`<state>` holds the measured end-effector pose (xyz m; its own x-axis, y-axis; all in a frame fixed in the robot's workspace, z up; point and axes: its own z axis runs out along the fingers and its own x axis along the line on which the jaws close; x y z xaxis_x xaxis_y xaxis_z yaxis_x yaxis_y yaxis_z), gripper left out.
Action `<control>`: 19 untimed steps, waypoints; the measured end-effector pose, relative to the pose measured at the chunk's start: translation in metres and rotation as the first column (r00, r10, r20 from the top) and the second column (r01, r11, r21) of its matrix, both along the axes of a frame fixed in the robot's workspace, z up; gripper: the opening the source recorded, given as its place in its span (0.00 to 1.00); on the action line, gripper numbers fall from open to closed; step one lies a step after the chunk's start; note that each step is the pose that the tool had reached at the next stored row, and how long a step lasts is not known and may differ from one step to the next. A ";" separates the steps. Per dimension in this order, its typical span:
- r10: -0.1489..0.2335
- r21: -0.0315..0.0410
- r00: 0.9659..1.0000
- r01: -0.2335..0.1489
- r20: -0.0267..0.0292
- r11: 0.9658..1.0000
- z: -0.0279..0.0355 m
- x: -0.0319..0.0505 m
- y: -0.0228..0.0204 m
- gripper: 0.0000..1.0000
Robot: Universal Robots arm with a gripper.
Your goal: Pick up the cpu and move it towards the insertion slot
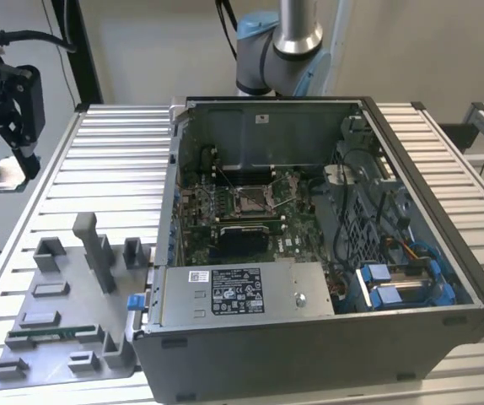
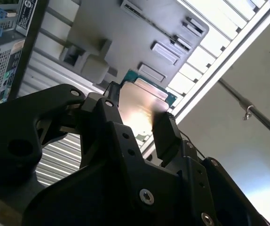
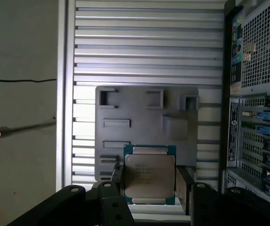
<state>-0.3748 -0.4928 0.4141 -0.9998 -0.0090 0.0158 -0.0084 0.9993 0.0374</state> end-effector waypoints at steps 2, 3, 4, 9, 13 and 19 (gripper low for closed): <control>0.000 0.000 1.000 0.000 -0.001 1.000 0.0000 0.0060 0.0000 0.00; 0.000 0.000 1.000 0.000 -0.002 1.000 0.0001 0.0090 0.0000 0.00; 0.000 0.000 1.000 0.000 -0.003 1.000 0.0001 0.0119 0.0000 0.00; 0.000 0.000 1.000 0.000 -0.006 1.000 0.0003 0.0265 0.0000 0.00; 0.000 0.000 1.000 0.000 -0.009 1.000 0.0003 0.0381 0.0000 0.00; 0.000 0.000 1.000 0.000 -0.013 1.000 0.0005 0.0559 0.0000 0.00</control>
